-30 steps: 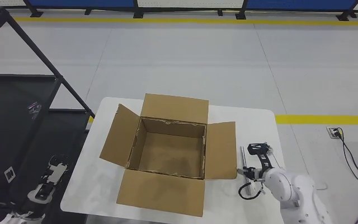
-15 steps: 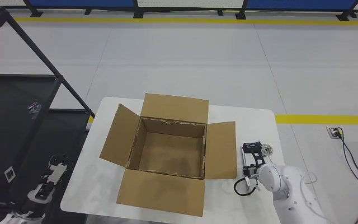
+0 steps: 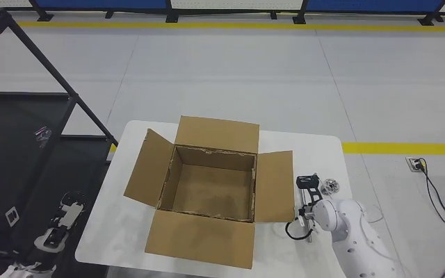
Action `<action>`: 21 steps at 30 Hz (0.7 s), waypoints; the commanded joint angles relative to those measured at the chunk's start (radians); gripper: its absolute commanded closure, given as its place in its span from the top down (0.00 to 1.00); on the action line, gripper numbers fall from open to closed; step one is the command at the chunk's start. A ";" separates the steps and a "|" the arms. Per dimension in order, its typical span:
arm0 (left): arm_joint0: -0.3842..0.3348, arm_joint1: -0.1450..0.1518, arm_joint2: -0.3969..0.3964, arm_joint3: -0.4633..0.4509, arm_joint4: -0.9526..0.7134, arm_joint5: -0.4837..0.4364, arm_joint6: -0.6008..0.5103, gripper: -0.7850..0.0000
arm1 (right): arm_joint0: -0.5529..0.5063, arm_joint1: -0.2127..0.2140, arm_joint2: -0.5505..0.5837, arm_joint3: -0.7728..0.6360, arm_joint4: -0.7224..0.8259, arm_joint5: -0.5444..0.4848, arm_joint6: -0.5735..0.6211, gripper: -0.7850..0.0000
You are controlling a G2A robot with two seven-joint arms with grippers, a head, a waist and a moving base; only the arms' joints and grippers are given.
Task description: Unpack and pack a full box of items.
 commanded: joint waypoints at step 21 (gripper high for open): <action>0.000 0.000 0.000 0.000 0.000 0.000 0.000 1.00 | 0.002 0.004 0.026 -0.012 0.006 0.013 -0.016 0.00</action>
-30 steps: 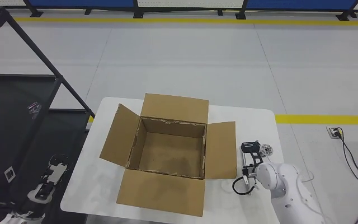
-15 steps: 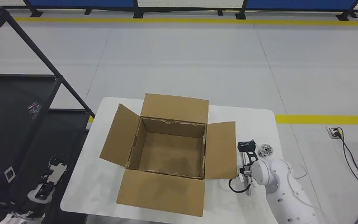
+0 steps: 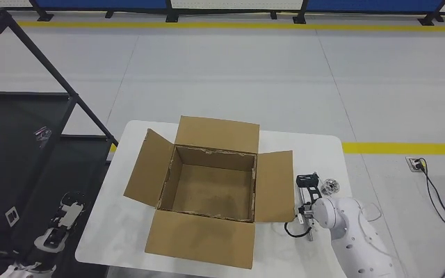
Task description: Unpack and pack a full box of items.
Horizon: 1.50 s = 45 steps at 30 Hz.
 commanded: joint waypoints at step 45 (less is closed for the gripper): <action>0.000 0.000 0.000 0.000 0.000 0.000 0.000 1.00 | 0.536 -0.258 -0.824 0.033 -0.042 -0.004 -0.098 0.00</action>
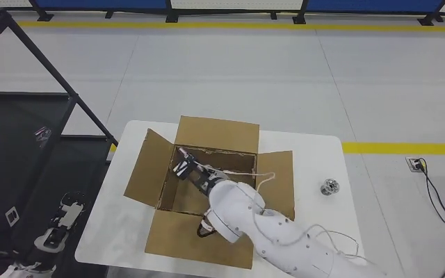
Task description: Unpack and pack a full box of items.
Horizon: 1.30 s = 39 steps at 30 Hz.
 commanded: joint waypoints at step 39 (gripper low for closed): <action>0.000 0.000 0.000 0.000 0.000 0.000 0.000 1.00 | 0.234 -0.468 -0.157 1.026 0.261 -0.082 -0.082 0.43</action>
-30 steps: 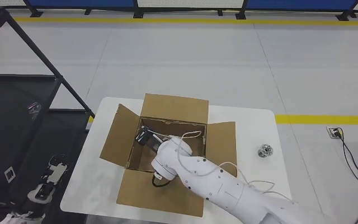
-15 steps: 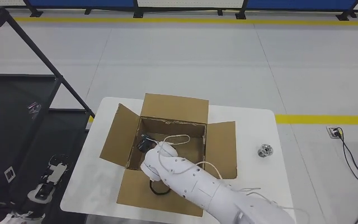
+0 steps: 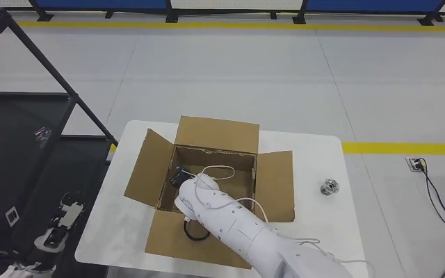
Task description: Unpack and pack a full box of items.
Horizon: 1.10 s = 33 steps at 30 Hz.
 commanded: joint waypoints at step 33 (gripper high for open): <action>0.000 0.000 0.000 0.000 0.000 0.000 0.000 1.00 | -0.909 0.435 1.078 -1.820 -0.493 -0.151 0.259 1.00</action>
